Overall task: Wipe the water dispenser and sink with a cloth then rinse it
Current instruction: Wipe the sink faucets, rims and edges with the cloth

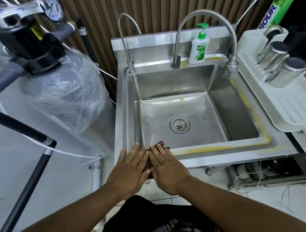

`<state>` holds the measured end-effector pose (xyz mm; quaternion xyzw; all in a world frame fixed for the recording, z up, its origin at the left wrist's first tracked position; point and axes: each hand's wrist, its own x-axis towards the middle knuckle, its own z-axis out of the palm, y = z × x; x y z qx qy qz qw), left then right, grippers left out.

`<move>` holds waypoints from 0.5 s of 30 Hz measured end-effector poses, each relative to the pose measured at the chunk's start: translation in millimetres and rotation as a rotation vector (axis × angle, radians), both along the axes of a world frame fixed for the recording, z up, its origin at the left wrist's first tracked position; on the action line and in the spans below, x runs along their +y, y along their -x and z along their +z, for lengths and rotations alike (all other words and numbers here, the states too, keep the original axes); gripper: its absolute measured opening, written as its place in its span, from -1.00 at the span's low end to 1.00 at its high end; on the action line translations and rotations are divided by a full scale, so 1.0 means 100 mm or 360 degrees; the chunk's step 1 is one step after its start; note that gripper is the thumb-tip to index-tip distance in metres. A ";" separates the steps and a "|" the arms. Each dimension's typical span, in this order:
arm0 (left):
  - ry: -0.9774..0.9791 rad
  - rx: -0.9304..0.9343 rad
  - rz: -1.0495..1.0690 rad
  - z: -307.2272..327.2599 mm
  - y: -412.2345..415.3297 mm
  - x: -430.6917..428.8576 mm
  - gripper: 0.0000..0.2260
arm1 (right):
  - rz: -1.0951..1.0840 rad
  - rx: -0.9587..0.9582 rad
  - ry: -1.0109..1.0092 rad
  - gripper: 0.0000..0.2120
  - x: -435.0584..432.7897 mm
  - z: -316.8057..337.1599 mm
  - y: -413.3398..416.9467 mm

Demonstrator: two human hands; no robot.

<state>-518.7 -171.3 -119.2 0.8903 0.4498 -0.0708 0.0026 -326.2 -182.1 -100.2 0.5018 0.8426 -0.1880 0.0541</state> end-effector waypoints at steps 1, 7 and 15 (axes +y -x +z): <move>-0.0004 0.0011 0.0017 -0.01 0.09 0.00 -0.40 | 0.0018 -0.0029 -0.0017 -0.28 0.01 0.02 0.08; -0.0029 0.0046 0.0025 -0.05 0.29 0.00 -0.41 | 0.0046 -0.0019 -0.0012 -0.33 0.04 -0.05 0.23; -0.0106 -0.0039 -0.0055 -0.07 0.10 -0.02 -0.46 | -0.0005 0.0055 -0.0139 -0.32 -0.03 -0.14 0.03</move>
